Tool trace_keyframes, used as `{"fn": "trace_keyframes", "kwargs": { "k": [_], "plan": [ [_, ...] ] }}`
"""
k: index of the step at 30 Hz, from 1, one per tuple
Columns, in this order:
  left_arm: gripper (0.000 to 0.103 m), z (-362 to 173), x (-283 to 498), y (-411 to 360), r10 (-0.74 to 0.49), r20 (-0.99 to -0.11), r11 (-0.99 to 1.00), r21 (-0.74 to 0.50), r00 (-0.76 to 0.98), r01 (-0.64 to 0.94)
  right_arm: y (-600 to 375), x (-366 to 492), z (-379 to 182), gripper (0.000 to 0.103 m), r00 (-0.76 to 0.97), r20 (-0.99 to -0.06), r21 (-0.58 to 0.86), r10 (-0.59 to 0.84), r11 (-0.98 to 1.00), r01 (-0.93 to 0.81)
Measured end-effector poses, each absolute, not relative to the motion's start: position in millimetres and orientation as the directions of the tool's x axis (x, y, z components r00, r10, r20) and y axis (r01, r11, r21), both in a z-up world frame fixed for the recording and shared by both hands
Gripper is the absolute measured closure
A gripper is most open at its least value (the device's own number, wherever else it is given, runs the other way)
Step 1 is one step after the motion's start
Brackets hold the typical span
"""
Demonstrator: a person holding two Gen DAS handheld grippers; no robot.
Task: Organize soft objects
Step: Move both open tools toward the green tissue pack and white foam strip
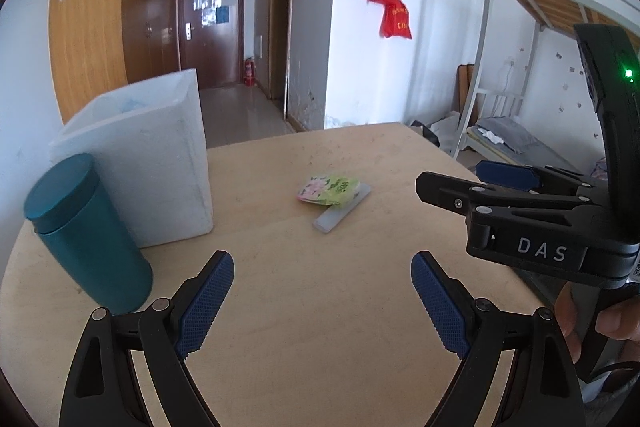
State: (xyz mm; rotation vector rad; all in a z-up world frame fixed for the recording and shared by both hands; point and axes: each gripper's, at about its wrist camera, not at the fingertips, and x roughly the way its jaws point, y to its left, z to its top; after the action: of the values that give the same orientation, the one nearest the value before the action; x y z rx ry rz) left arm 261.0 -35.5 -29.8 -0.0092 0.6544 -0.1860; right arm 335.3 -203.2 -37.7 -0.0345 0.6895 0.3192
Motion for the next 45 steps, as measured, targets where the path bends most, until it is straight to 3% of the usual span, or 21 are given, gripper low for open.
{"fn": "trace_keyframes", "kwargs": {
  "k": [19,30,37,42,44,45],
  "plan": [
    [0.012,-59,336,-41,-0.217,-0.650,0.972,-0.072,0.729,0.225,-189,412,-68,0.024,0.642,-0.726,0.044,0.245,0.949,-0.312],
    [0.017,-83,383,-47,-0.220,-0.697,0.968,-0.067,0.682,0.244,-210,443,-87,0.024,0.595,-0.756,0.125,0.274,0.952,-0.280],
    [0.029,-101,406,-58,-0.252,-0.739,0.956,-0.089,0.624,0.280,-213,450,-93,0.024,0.583,-0.762,0.147,0.283,0.952,-0.269],
    [0.047,-109,417,-65,-0.260,-0.756,0.950,-0.087,0.601,0.301,-216,450,-93,0.024,0.585,-0.755,0.164,0.295,0.950,-0.267],
    [0.058,-111,421,-69,-0.260,-0.763,0.948,-0.086,0.591,0.307,-218,450,-92,0.024,0.585,-0.753,0.172,0.300,0.949,-0.265],
    [0.058,-113,422,-71,-0.261,-0.766,0.947,-0.086,0.587,0.310,-218,450,-92,0.024,0.583,-0.753,0.178,0.306,0.947,-0.267]
  ]
}}
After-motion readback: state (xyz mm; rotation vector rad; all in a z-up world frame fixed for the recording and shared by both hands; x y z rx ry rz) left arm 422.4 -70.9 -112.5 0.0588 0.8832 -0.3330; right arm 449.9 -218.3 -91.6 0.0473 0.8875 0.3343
